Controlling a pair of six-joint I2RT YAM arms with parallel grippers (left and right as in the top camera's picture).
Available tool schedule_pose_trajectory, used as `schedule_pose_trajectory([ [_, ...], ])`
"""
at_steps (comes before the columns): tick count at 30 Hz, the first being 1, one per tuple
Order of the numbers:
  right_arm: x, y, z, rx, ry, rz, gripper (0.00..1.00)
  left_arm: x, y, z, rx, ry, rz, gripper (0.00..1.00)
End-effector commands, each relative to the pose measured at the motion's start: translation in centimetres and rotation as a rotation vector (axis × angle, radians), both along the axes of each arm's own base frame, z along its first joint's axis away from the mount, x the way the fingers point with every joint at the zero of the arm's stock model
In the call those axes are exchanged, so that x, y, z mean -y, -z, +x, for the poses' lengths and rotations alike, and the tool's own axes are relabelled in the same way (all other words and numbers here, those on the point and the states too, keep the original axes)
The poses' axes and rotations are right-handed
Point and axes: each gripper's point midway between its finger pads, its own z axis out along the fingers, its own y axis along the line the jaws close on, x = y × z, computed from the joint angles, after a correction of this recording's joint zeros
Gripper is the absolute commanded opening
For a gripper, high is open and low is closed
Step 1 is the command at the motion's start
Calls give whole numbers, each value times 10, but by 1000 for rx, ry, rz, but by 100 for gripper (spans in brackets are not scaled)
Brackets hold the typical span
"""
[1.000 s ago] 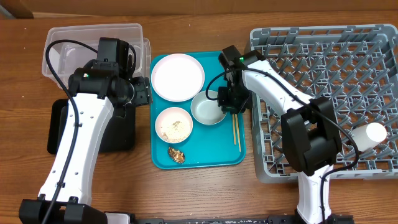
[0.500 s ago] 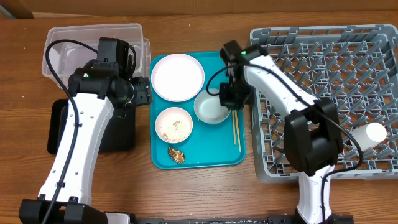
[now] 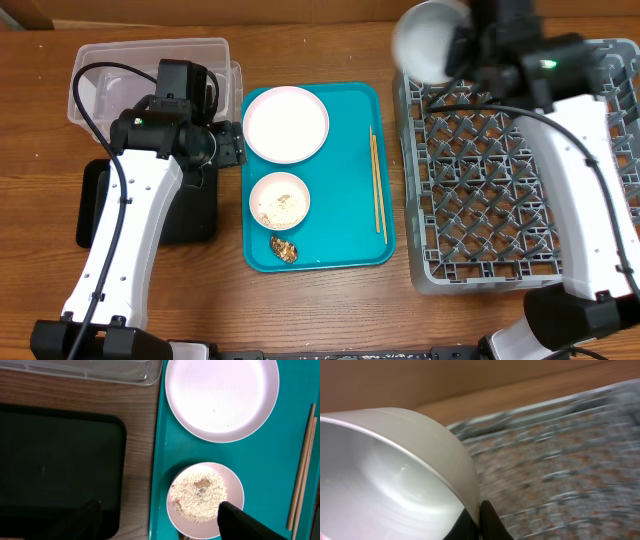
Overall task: Sort waste into correct bins and load items into the dishwasher
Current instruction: 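Lift the grey bowl and carry it over the rack with the right gripper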
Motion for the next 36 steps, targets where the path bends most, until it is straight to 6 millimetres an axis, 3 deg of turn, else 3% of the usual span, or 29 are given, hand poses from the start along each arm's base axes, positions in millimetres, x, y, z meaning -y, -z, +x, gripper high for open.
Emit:
schedule_pose_trajectory([
  [1, 46, 5, 4, -28, 97, -163, 4, -3, -2, 4, 15, -16, 11, 77],
  [5, 79, 1, 4, -28, 160, -215, 4, -3, -3, 5, 21, -16, 11, 77],
  [10, 132, -18, 5, 36, 334, -311, 4, -3, -3, 6, 23, -16, 10, 78],
  [16, 191, -41, -14, 0, 470, -542, 4, -2, -4, 7, 30, -16, 10, 79],
  [23, 215, -52, -21, 23, 560, -578, 4, -2, -4, 8, 33, -16, 10, 80],
  [31, 247, -95, -14, 258, 767, -590, 4, -2, -4, 7, 30, -16, 9, 80],
  [36, 258, -106, -12, 334, 817, -574, 4, -2, -4, 7, 29, -16, 10, 80],
])
